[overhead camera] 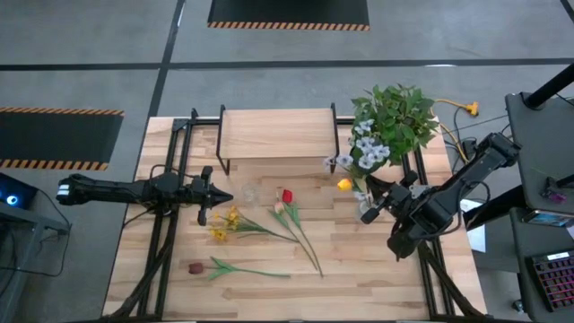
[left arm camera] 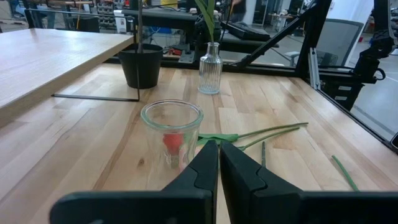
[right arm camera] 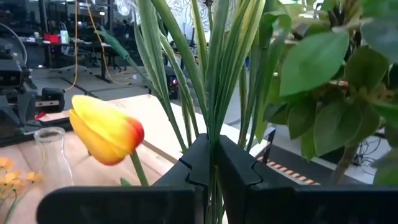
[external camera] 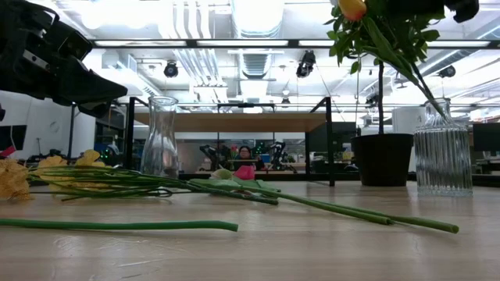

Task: Pick and place flowers into a vace then onto a shelf
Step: Put the white flowers into the right transparent vase, then put the red tulip into the right transparent vase

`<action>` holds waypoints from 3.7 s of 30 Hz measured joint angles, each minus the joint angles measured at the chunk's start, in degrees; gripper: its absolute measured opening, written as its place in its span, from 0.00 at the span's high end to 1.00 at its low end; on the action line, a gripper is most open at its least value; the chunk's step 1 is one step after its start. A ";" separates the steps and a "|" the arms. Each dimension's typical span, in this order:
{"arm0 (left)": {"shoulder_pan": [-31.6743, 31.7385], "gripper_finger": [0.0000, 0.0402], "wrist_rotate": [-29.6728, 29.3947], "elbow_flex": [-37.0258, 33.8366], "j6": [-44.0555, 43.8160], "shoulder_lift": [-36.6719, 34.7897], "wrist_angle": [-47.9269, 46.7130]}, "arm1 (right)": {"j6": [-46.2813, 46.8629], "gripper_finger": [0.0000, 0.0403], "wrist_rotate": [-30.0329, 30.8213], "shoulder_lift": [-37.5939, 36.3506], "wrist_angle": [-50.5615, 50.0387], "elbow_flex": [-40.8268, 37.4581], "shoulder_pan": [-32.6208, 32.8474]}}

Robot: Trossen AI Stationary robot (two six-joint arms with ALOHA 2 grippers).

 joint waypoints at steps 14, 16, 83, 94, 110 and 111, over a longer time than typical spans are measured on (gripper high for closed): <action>0.01 1.00 0.02 0.00 0.00 0.02 -0.02 | 3.92 0.97 -4.93 1.27 0.04 -1.67 0.28; 0.01 1.00 0.01 0.00 0.00 0.02 -0.01 | 3.92 0.97 -6.62 1.27 0.06 -1.67 0.30; 0.01 1.00 0.00 0.00 0.00 0.02 -0.17 | 4.12 0.47 -31.26 -16.31 -5.14 -4.64 5.42; 0.01 1.00 0.01 0.00 0.00 0.02 -0.17 | 2.79 0.48 -48.79 -20.30 -5.11 -4.64 5.44; 0.01 1.00 0.01 0.00 0.00 0.02 -0.17 | 17.58 0.48 -52.89 -7.20 -1.38 -4.60 15.71; 0.01 1.00 0.00 0.00 0.00 0.02 -0.17 | 19.65 0.48 -51.90 -6.19 -1.23 -4.60 16.64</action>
